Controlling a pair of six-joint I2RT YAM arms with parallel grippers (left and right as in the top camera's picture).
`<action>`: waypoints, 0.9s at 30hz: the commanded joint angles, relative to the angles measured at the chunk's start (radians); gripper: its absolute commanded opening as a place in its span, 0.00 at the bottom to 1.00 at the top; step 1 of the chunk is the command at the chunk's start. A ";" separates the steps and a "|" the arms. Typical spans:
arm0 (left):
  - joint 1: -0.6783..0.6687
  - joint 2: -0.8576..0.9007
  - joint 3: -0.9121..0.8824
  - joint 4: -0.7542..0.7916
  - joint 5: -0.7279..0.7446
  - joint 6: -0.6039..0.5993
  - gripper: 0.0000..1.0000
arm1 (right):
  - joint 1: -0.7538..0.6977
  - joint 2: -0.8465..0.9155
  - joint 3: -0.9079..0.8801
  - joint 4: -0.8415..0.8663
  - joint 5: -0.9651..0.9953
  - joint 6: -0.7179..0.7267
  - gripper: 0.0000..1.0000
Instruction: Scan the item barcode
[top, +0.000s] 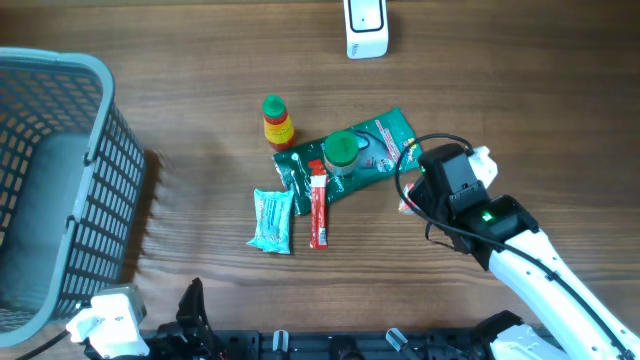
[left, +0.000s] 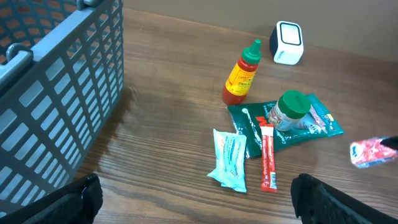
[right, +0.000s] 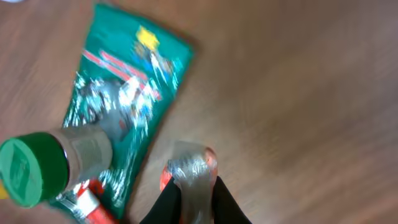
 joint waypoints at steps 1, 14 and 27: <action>0.006 -0.003 -0.006 0.002 0.008 0.001 1.00 | -0.004 -0.009 0.019 -0.061 -0.325 0.401 0.04; 0.006 -0.003 -0.006 0.002 0.008 0.002 1.00 | -0.003 -0.009 0.019 0.137 -1.012 0.387 0.04; 0.006 -0.003 -0.006 0.002 0.008 0.001 1.00 | 0.006 0.043 0.014 0.222 -0.552 -0.488 0.59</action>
